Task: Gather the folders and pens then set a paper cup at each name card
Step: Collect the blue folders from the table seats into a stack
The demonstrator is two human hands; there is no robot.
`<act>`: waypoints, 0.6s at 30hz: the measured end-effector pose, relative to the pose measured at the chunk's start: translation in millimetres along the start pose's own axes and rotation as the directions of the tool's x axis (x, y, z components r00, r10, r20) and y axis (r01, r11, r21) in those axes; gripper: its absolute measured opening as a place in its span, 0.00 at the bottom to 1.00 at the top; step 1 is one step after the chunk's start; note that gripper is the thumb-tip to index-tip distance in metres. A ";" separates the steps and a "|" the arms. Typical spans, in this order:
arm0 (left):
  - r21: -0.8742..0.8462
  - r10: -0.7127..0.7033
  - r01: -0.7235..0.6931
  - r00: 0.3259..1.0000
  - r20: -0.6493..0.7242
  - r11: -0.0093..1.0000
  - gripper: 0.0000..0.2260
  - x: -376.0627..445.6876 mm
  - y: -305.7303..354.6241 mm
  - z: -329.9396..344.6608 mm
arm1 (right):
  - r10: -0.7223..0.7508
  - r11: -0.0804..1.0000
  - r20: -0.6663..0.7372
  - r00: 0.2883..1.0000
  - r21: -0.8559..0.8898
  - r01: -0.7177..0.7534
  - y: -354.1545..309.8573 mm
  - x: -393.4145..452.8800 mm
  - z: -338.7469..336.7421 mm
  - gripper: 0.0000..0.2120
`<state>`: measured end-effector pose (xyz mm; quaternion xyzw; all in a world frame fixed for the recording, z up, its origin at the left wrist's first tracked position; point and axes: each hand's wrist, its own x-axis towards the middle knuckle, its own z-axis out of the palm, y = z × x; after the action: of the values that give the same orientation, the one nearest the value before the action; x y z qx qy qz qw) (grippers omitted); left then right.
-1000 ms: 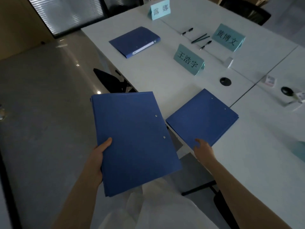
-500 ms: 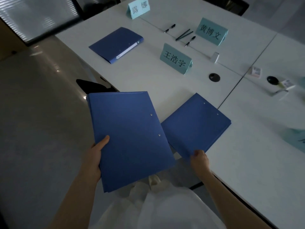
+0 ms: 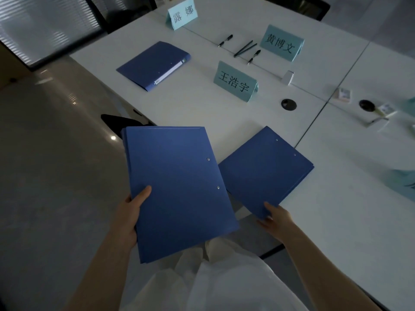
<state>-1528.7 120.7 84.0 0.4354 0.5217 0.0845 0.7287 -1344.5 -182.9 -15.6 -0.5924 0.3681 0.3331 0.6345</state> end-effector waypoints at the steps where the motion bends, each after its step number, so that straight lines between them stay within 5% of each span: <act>1: -0.001 -0.003 0.003 1.000 -0.001 1.000 0.21 0.6 -0.6 -0.8 | -0.047 0.998 0.007 0.999 -0.035 0.047 -2.4 -1.4 4.5 0.18; 4: -0.015 0.000 0.000 1.000 -0.008 1.000 0.21 0.6 -1.9 -1.0 | -0.154 0.984 -0.049 0.987 -0.102 0.149 -9.3 -6.4 12.8 0.19; 9: -0.043 0.016 -0.017 0.999 -0.028 0.999 0.21 -2.8 -1.5 -1.9 | -0.174 0.980 0.011 0.985 0.098 0.172 -21.7 -18.2 13.4 0.21; 14: -0.089 0.015 -0.019 0.999 -0.049 0.996 0.21 -6.8 1.9 -2.0 | -0.160 0.922 0.232 0.959 0.382 0.062 -32.9 -33.0 12.8 0.16; 18: -0.116 0.019 -0.027 0.997 -0.073 0.993 0.21 -12.2 4.0 2.6 | -0.181 0.970 0.410 0.894 0.227 0.092 -41.8 -41.6 19.2 0.16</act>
<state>-1530.6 114.7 95.5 0.3949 0.5367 0.1390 0.7326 -1328.3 -166.4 41.9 -0.4619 0.2093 0.3702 0.7783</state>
